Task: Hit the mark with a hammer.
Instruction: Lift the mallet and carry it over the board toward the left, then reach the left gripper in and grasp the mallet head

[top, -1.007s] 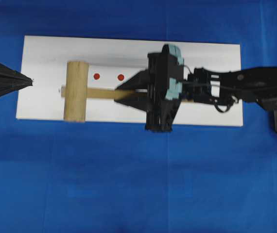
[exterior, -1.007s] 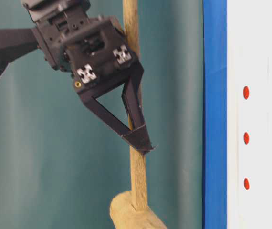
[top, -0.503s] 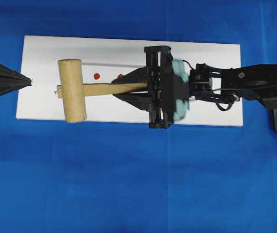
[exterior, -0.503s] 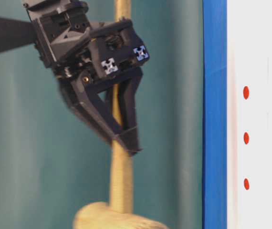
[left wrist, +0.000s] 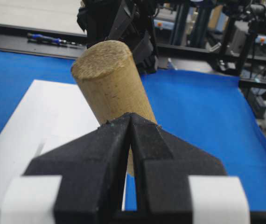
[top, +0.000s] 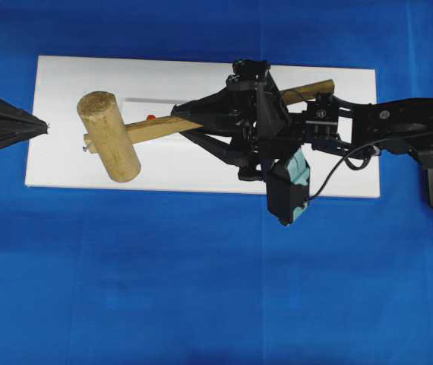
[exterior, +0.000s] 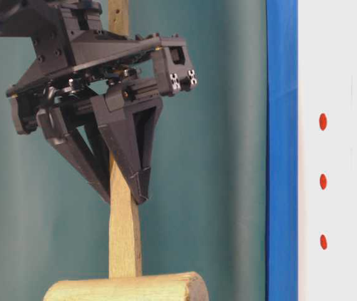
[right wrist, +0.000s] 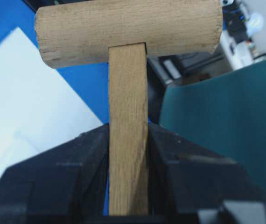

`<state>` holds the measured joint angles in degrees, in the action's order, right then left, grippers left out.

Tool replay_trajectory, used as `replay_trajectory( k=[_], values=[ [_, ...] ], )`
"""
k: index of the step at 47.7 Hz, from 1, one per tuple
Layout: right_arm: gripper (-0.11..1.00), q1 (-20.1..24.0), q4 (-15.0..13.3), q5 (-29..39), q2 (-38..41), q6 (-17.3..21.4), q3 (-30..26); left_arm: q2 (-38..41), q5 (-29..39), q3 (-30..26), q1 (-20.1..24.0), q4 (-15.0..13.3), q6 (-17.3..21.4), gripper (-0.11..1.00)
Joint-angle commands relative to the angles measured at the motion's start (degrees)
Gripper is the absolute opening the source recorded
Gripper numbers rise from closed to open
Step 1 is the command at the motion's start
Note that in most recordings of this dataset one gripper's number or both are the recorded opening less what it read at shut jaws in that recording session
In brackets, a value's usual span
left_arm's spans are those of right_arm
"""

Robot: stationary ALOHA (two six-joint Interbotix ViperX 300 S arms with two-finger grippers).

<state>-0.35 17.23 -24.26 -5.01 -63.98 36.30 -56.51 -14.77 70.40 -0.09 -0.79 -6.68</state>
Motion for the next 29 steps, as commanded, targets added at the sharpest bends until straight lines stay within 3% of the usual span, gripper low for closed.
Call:
replay_trajectory(
  k=[1,22,25,29],
  values=[
    [0.10,0.0,0.1,-1.8,-1.9,-1.5,-0.7,0.3,-0.6,-0.8,0.0,-0.1,-0.7,0.00],
    [0.10,0.1,1.3,-2.4,-1.9,-2.3,-0.7,0.3,-0.6,-0.7,0.9,-0.1,-2.3,0.01],
    [0.10,0.0,1.8,-2.5,-1.9,-2.4,-0.7,0.4,-0.6,-0.8,0.8,-0.1,-2.8,0.09],
    [0.10,0.0,1.8,-2.5,-1.9,-2.4,-0.7,0.4,-0.6,-0.7,0.8,-0.1,-4.4,0.31]
  ],
)
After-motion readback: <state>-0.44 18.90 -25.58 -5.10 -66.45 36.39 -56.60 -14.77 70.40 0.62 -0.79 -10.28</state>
